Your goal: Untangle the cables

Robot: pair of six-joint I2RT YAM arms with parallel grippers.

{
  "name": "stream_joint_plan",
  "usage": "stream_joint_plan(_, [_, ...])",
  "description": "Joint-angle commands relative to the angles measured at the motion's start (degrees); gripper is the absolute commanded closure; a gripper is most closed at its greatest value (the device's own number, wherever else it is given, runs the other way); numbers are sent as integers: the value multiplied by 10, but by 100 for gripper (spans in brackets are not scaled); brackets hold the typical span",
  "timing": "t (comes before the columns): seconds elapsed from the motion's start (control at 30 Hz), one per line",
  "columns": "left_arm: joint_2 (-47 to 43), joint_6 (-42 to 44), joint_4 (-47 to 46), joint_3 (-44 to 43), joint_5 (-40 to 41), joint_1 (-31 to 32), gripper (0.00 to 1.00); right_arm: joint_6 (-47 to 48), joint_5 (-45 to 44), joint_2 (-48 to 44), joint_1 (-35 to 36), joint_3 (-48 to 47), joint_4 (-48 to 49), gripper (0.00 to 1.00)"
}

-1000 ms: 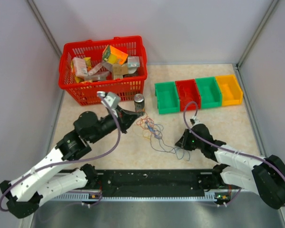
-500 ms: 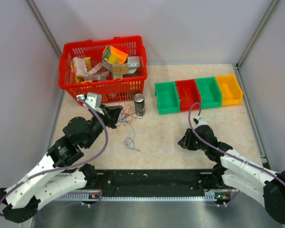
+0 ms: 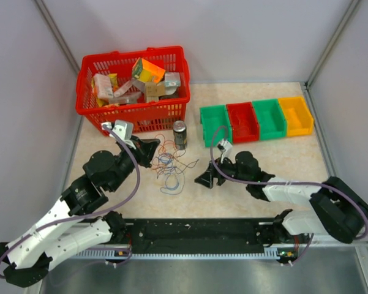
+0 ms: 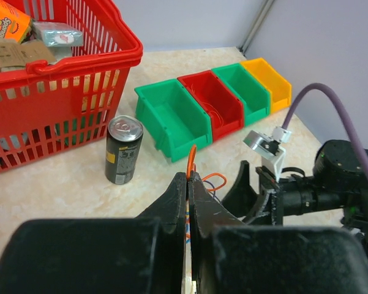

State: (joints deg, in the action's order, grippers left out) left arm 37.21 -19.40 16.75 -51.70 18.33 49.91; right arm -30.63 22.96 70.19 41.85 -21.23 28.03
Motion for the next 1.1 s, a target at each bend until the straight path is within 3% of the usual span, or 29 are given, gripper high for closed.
stream_joint_plan(0.0, [-13,-6,-8,-11,-15,0,100,-16,24,103,29,-50,219,24])
stream_joint_plan(0.27, [-39,-14,6,-7,-28,0,100,-66,-5,259,76,-84,360,35])
stream_joint_plan(0.6, [-52,-15,8,-8,-31,0,100,-156,-102,372,107,-137,353,39])
stream_joint_plan(0.8, [-59,-20,10,-6,-35,0,100,-205,-129,382,107,-147,304,44])
stream_joint_plan(1.03, [-61,-21,9,-5,-34,0,100,-232,-71,423,119,-161,381,69])
stream_joint_plan(1.07, [-61,-20,8,-6,-36,0,100,-236,-72,426,119,-161,385,78])
